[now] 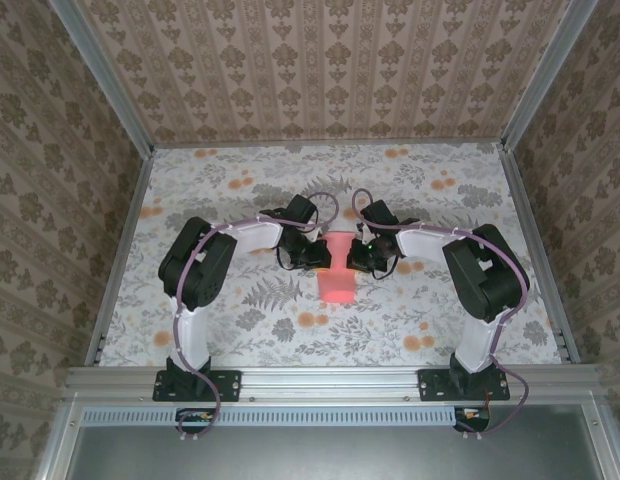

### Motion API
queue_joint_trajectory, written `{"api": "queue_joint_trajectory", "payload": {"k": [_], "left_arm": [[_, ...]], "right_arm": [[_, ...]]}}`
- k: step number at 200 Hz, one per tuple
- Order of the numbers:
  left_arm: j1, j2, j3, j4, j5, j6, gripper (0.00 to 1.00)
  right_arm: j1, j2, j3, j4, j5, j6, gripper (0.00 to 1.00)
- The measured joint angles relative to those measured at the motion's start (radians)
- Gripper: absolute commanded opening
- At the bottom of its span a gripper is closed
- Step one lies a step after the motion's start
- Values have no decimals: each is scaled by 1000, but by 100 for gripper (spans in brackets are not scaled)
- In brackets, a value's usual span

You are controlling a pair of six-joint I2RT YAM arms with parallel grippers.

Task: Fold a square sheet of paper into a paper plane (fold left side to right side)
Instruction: Hold the square sheet of paper at the center of the table.

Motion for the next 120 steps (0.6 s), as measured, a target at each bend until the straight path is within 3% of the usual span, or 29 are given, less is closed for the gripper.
{"api": "queue_joint_trajectory", "payload": {"k": [120], "left_arm": [[-8, 0, -2, 0, -7, 0, 14]], "right_arm": [[0, -47, -10, 67, -11, 0, 6]]}}
